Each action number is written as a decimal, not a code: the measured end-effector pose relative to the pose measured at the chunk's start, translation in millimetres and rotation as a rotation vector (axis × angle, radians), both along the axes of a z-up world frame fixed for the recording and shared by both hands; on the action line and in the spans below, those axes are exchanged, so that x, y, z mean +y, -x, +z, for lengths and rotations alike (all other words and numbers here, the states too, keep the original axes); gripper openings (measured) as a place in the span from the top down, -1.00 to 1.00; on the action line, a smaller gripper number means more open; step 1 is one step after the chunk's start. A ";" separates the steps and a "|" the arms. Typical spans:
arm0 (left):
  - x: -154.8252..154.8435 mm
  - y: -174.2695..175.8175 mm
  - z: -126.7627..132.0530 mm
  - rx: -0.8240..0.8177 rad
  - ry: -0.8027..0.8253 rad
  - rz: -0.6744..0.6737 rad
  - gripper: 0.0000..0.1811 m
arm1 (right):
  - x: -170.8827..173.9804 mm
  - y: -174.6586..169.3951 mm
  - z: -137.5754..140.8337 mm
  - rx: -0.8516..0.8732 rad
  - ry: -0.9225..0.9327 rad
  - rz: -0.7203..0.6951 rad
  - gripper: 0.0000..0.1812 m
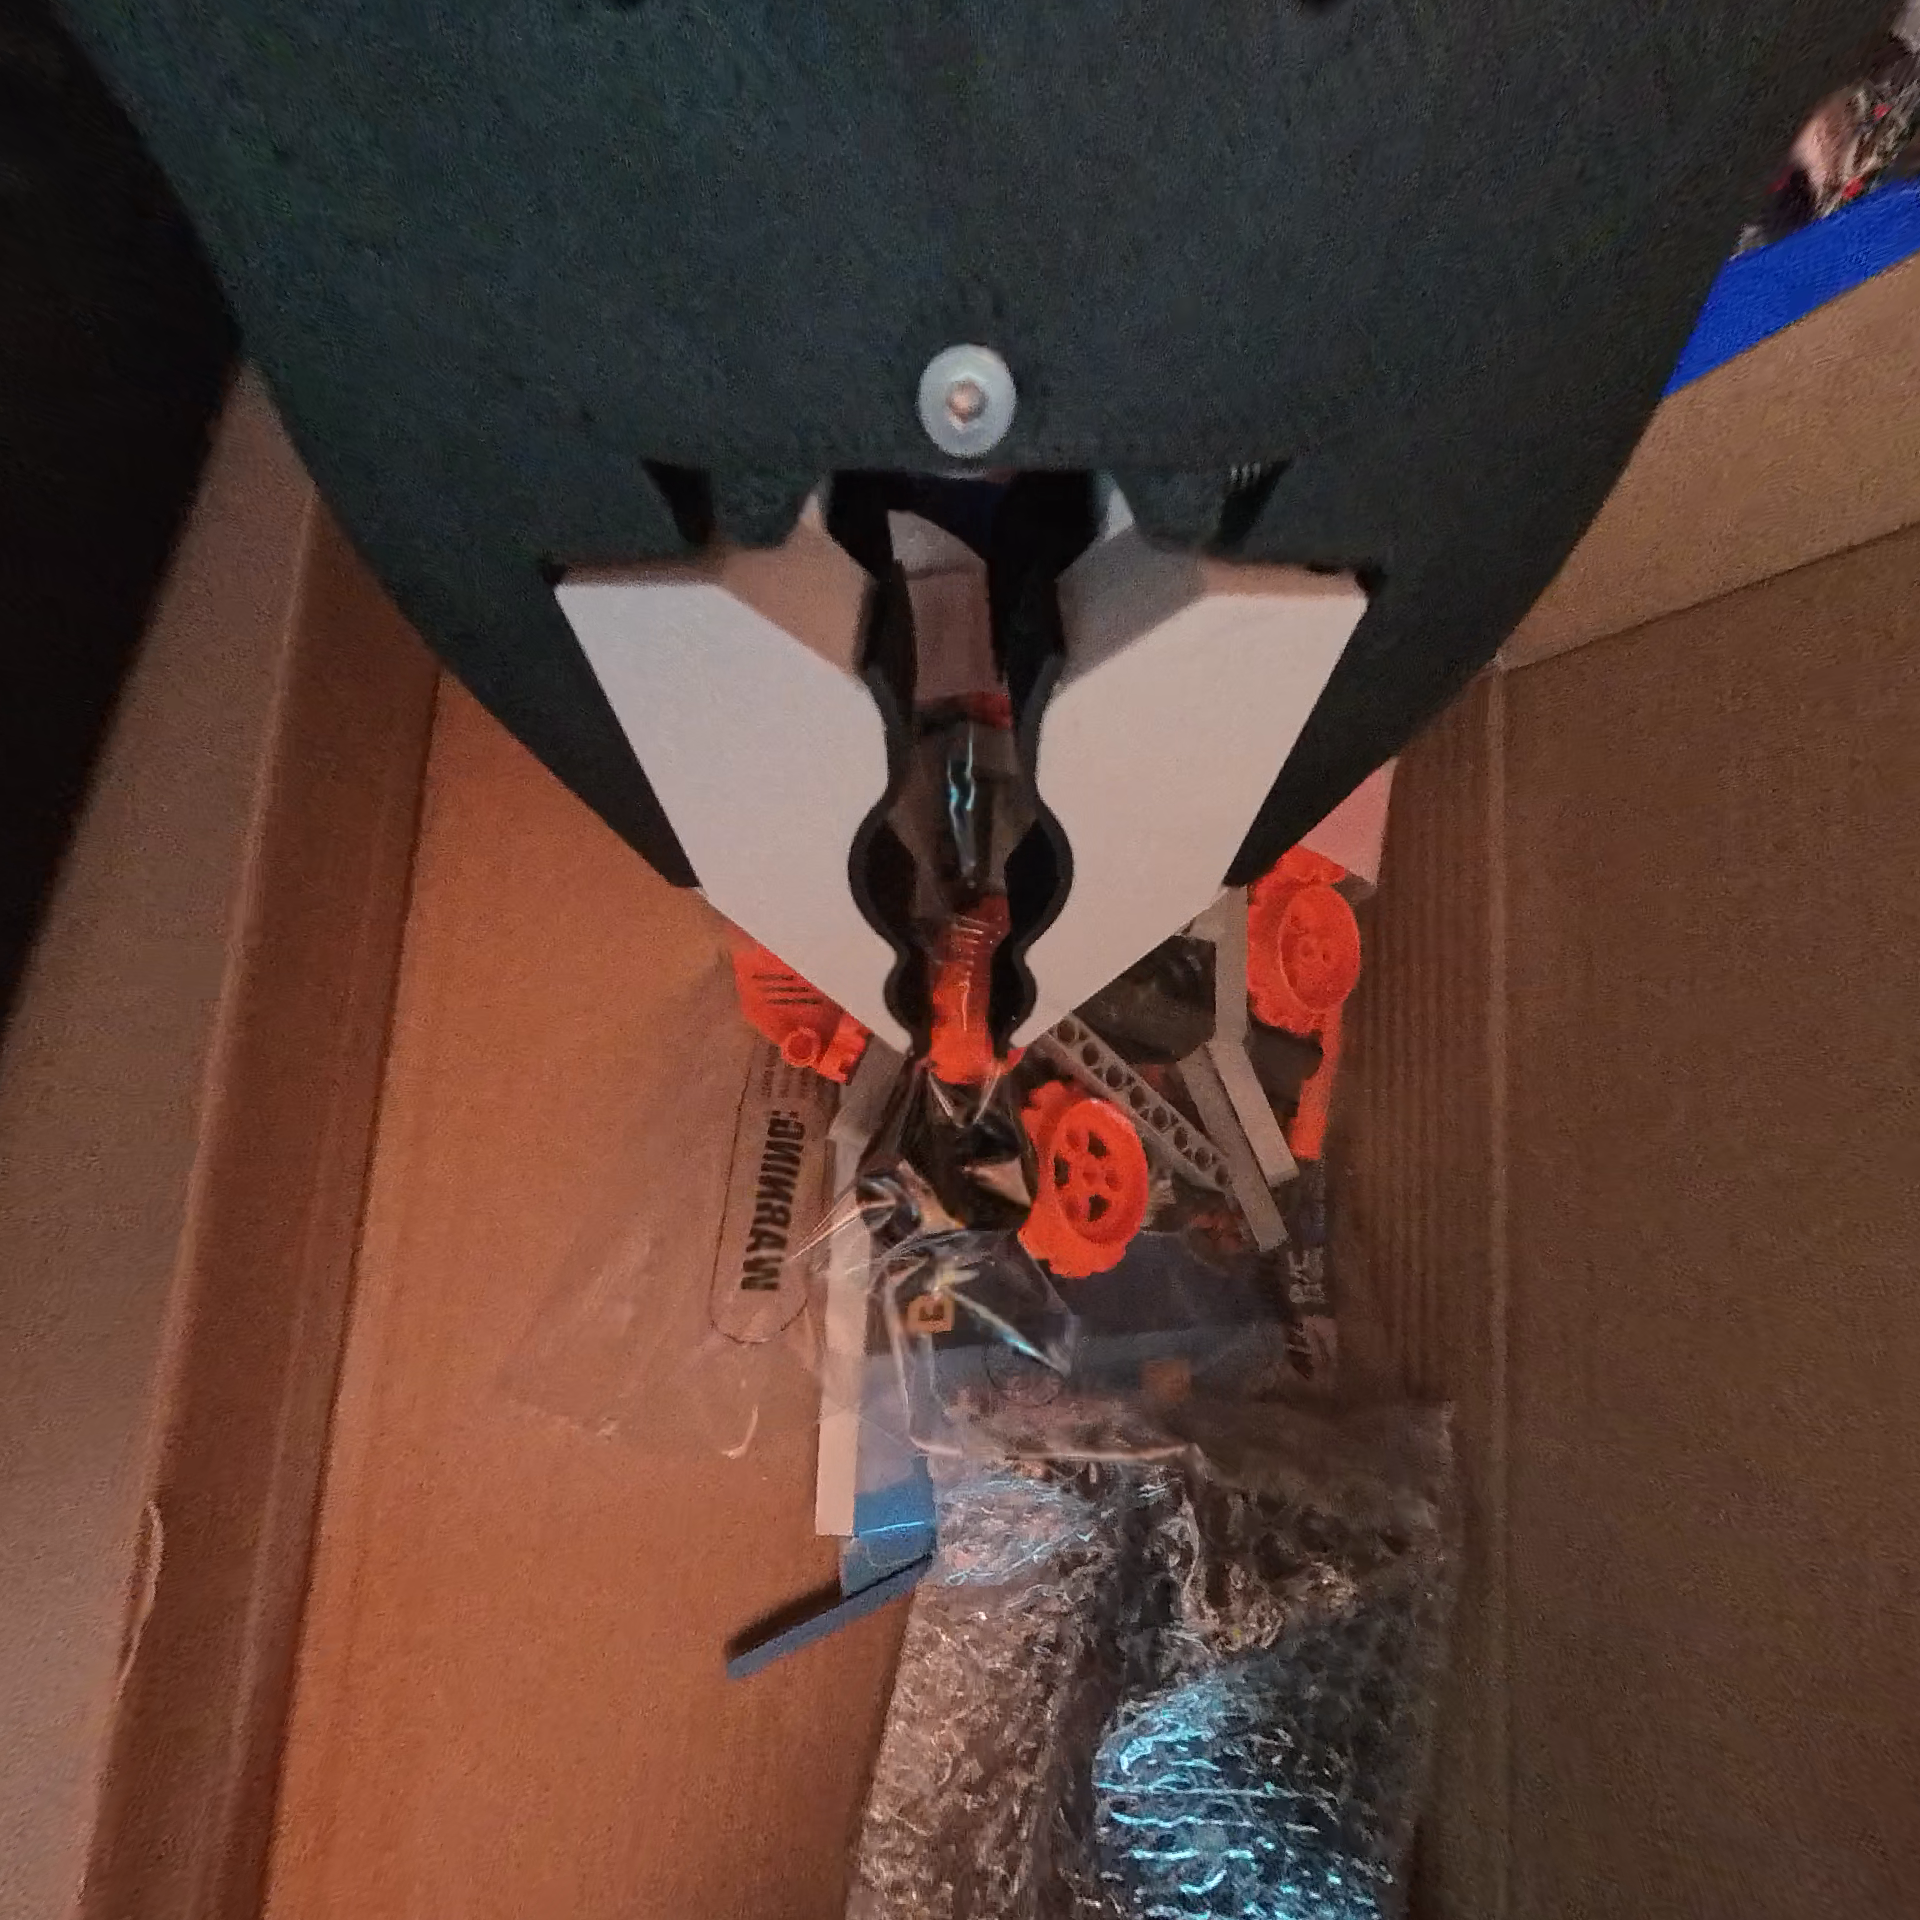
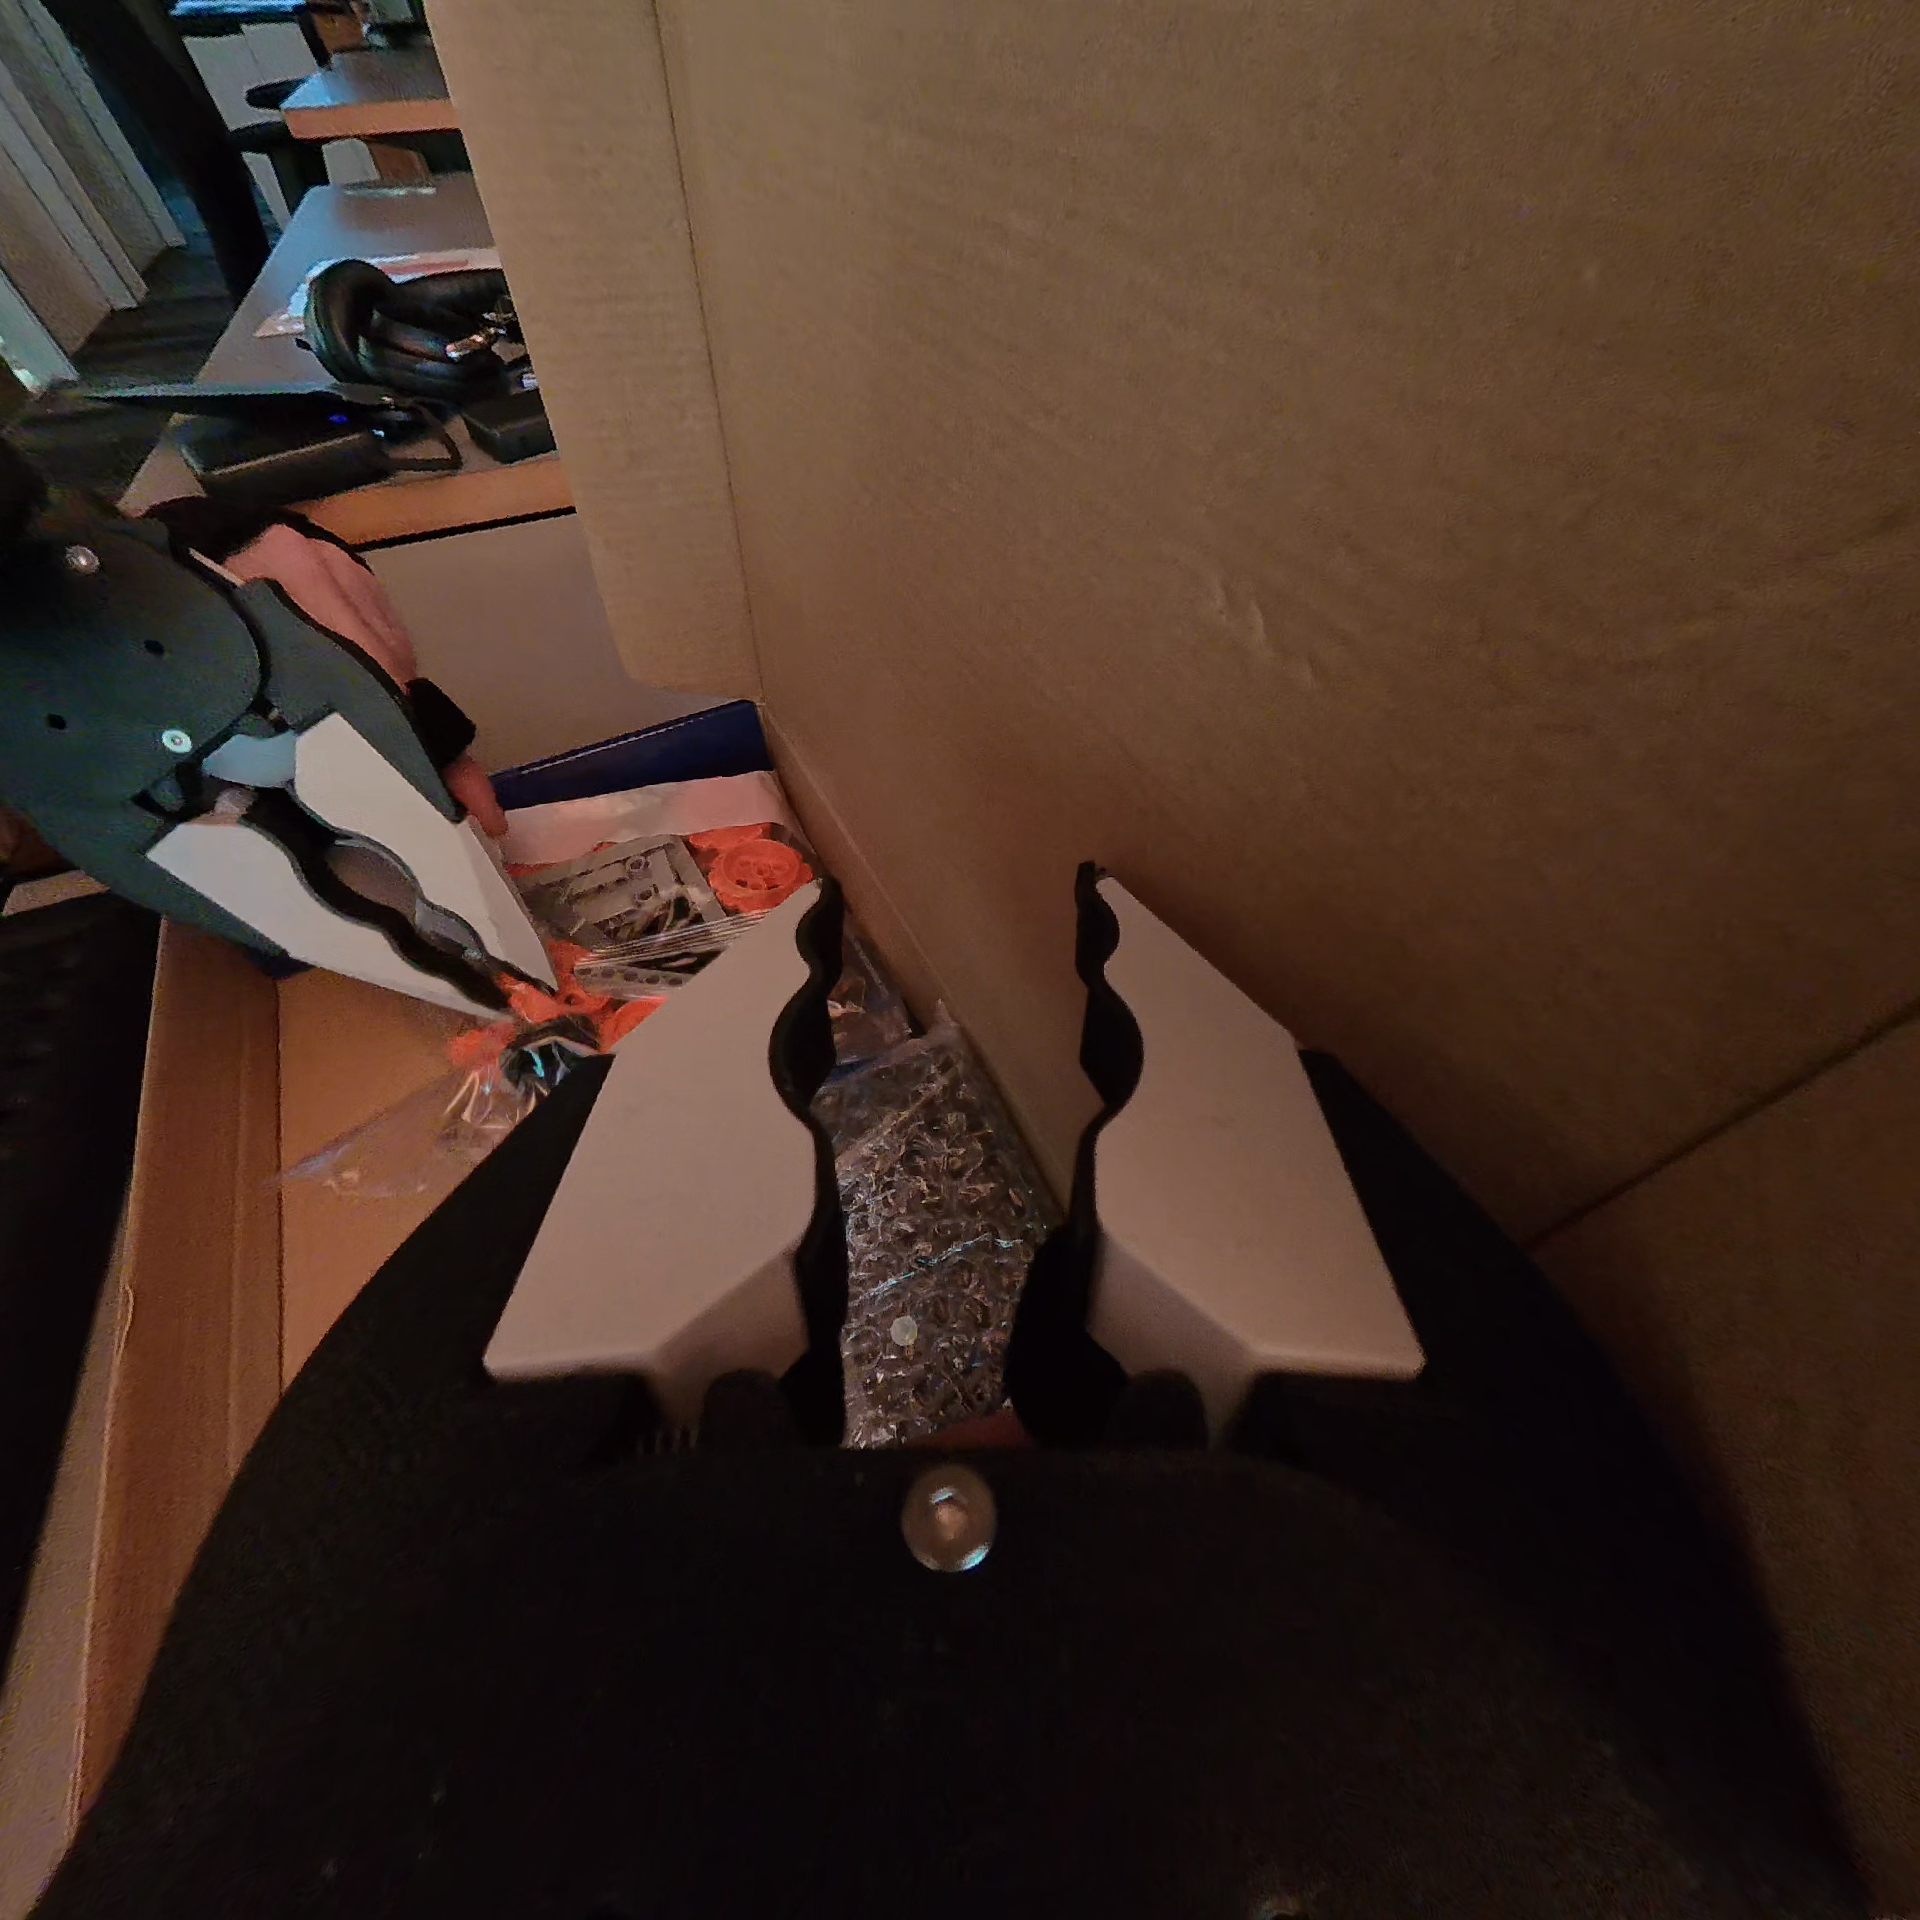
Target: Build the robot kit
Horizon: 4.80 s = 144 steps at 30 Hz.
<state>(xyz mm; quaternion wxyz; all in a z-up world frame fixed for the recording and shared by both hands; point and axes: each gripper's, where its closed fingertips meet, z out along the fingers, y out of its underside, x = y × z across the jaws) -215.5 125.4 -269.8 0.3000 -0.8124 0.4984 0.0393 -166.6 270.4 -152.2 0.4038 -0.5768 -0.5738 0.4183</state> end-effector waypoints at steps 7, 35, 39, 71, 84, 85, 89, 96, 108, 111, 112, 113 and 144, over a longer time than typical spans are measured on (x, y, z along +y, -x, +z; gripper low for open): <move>-3.2 9.0 62.8 -0.118 -0.159 0.023 0.94 | 0.8 -0.7 -0.1 0.000 0.002 -0.002 0.53; 3.1 279.0 259.8 -0.256 -0.440 0.458 1.00 | 0.5 1.0 -10.6 -0.027 0.008 -0.007 0.52; 68.2 350.9 232.6 -0.056 -0.319 0.649 1.00 | -2.8 3.2 -13.1 -0.030 0.018 0.000 0.52; 67.0 -60.9 42.5 0.090 -0.108 -0.084 0.40 | -10.5 -2.3 -4.5 -0.049 0.012 0.022 0.52; 96.2 -53.2 11.4 0.062 -0.150 -0.003 1.00 | -2.8 -7.0 1.5 -0.019 0.035 0.018 0.53; 93.2 -51.4 17.0 0.004 -0.129 0.021 1.00 | -3.6 -7.6 2.4 -0.016 0.036 0.024 0.53; 80.8 -40.3 48.1 -0.223 -0.021 0.118 1.00 | -31.9 -16.0 11.2 0.009 0.017 0.191 0.47; 73.8 -18.2 79.1 -0.521 0.184 0.325 1.00 | -83.2 -38.6 -25.2 -0.201 -0.157 0.453 0.12; 68.9 -18.4 93.0 -0.663 0.246 0.283 0.95 | -54.6 4.3 -50.2 -0.238 -0.420 0.245 0.96; 65.3 -16.9 98.6 -0.630 0.158 0.204 0.50 | -58.4 -1.8 -44.2 -0.235 -0.311 0.273 0.97; 58.3 -20.2 99.7 -0.645 0.178 0.166 0.33 | -61.4 -5.0 -44.5 -0.246 -0.269 0.294 0.97; 50.9 -24.2 100.5 -0.672 0.209 0.135 0.18 | -63.5 -7.4 -43.8 -0.251 -0.238 0.306 0.97; -108.9 102.6 140.4 -0.525 0.123 0.190 0.69 | -30.7 -19.2 5.9 -0.126 -0.011 0.111 0.49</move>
